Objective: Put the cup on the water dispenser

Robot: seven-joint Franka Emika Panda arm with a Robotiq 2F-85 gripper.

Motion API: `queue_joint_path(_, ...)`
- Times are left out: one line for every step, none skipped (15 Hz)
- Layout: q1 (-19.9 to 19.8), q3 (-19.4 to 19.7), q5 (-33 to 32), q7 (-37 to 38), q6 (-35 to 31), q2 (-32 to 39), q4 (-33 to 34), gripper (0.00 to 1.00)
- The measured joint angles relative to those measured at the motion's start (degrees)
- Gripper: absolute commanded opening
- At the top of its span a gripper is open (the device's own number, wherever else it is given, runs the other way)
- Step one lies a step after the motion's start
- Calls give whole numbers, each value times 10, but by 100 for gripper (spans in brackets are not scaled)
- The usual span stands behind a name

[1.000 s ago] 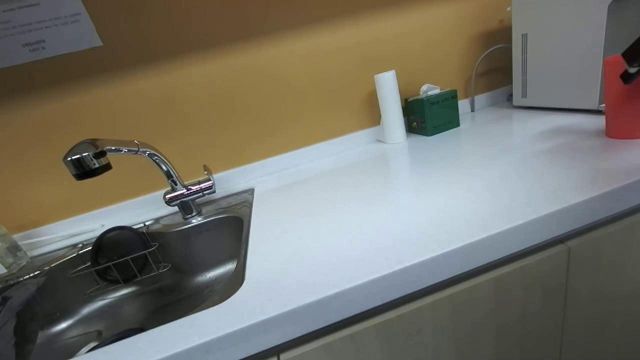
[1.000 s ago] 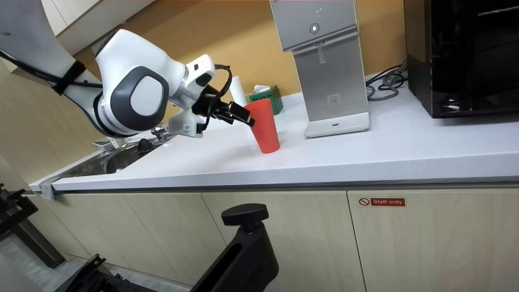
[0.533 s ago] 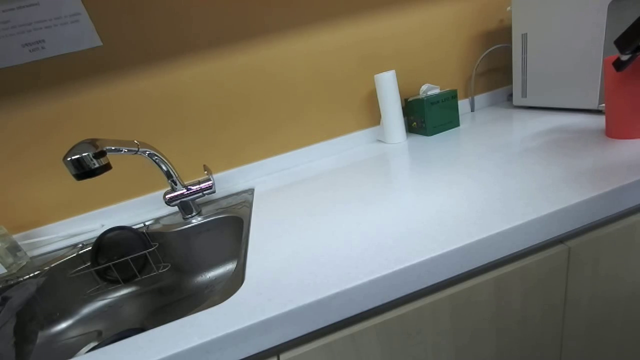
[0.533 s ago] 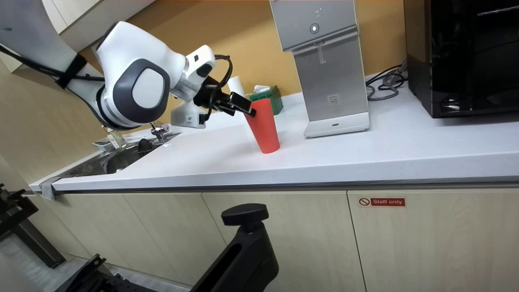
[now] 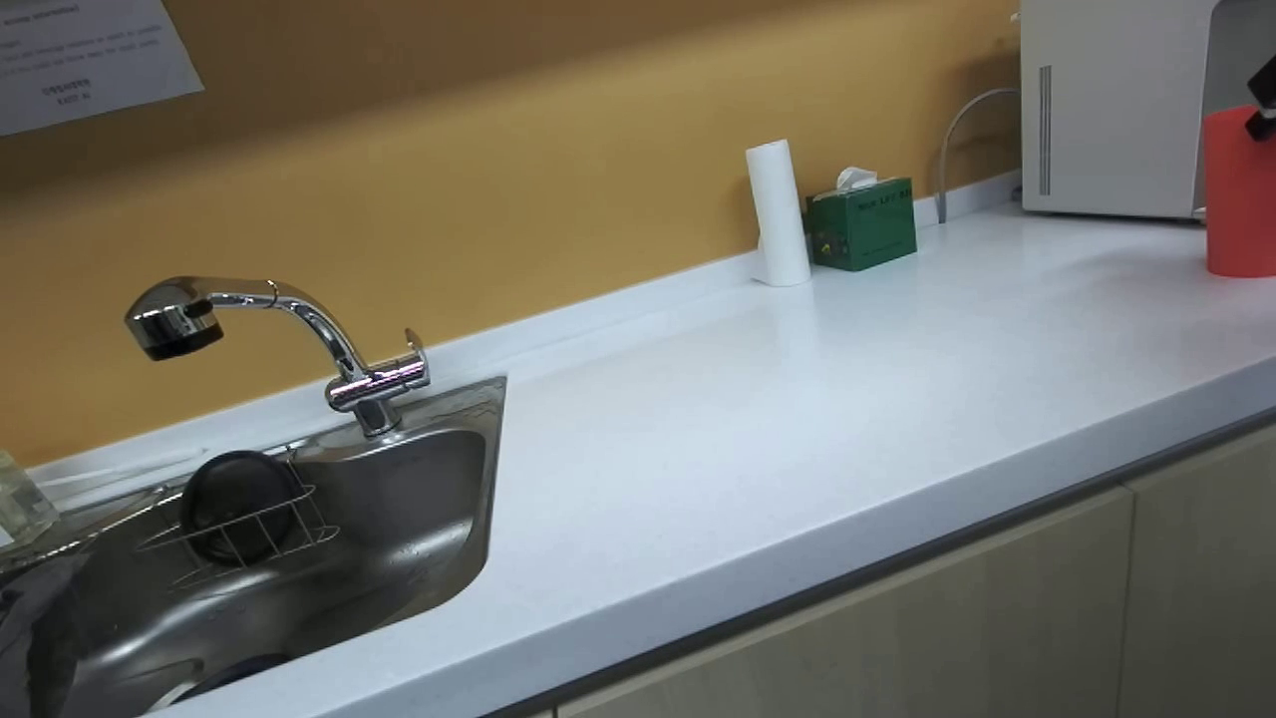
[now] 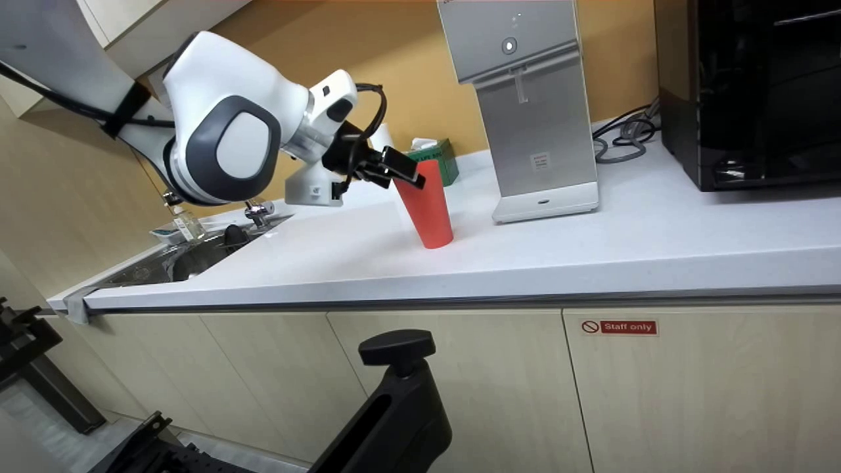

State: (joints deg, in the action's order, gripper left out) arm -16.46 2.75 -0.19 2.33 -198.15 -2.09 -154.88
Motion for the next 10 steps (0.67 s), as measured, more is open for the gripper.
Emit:
queue_joint_path(9, 7, 1, -5, 0, 5, 2, 100)
queue_joint_path(16, 11, 1, -8, 1, 10, 4, 100)
queue_joint_path(23, 15, 1, -12, 1, 16, 8, 100)
queue_joint_path(28, 18, 1, -17, 1, 23, 12, 100)
queue_joint_path(29, 18, 5, -25, 1, 30, 18, 100)
queue_joint_path(29, 18, 14, -36, 1, 37, 25, 100)
queue_joint_path(29, 18, 23, -48, 1, 44, 33, 100)
queue_joint_path(29, 18, 33, -61, 1, 52, 42, 100)
queue_joint_path(30, 18, 43, -73, 1, 59, 51, 100)
queue_joint_path(31, 18, 51, -83, 1, 67, 59, 100)
